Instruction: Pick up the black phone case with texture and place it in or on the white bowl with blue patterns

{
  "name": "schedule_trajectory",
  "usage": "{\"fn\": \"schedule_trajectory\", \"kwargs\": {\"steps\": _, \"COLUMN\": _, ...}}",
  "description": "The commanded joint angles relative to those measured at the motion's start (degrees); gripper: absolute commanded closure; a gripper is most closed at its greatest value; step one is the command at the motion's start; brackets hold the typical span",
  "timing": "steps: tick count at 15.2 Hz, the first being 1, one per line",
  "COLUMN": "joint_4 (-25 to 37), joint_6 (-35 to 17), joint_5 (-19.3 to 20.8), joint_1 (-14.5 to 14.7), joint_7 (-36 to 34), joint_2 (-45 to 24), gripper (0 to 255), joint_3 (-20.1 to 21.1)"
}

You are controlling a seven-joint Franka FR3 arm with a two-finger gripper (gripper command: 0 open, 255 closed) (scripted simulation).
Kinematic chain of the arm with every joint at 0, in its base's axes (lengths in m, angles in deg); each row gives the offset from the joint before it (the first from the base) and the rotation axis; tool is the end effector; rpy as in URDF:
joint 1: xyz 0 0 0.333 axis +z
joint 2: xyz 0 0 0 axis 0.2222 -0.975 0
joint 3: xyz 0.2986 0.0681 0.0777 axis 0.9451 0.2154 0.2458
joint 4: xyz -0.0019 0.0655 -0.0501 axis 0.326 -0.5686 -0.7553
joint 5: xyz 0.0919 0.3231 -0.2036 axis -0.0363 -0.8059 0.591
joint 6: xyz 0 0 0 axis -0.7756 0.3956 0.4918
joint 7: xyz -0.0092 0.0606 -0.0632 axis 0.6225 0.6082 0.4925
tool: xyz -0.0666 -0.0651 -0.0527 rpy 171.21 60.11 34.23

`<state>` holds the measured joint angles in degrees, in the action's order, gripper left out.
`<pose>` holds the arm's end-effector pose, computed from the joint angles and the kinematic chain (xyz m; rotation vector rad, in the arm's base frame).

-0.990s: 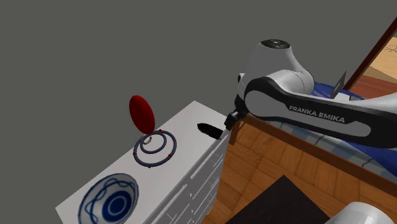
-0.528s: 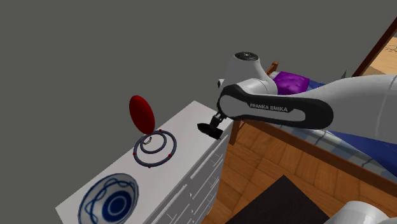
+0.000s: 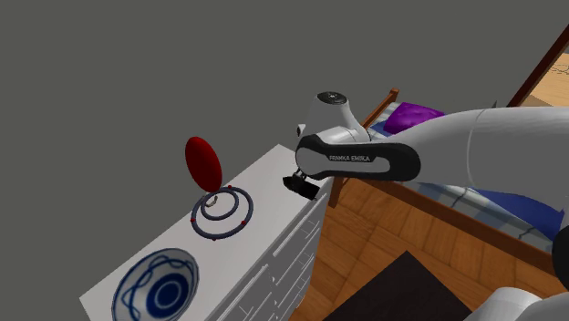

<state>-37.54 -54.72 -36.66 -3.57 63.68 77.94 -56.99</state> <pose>0.5448 0.0344 0.4299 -3.0183 -0.6641 -0.2888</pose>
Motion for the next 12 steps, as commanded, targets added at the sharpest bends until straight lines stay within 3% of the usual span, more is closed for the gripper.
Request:
{"fn": "schedule_trajectory", "kwargs": {"steps": 1, "joint_4": -0.54, "joint_6": -1.55, "joint_5": -0.25, "joint_1": 0.02, "joint_7": 0.28, "joint_2": -0.99, "gripper": 0, "joint_3": 0.0}}
{"fn": "schedule_trajectory", "kwargs": {"steps": 10, "joint_4": -0.87, "joint_6": -2.65, "joint_5": -0.44, "joint_1": 0.05, "joint_7": 0.4, "joint_2": -1.76, "gripper": 0, "joint_3": 0.03}}
{"fn": "schedule_trajectory", "kwargs": {"steps": 11, "joint_4": -0.87, "joint_6": -2.65, "joint_5": -0.44, "joint_1": 0.05, "joint_7": 0.4, "joint_2": -1.76, "gripper": 255, "joint_3": 0.03}}
{"fn": "schedule_trajectory", "kwargs": {"steps": 12, "joint_4": -0.87, "joint_6": -2.65, "joint_5": -0.44, "joint_1": 0.05, "joint_7": 0.4, "joint_2": -1.76, "gripper": 255, "joint_3": 0.03}}
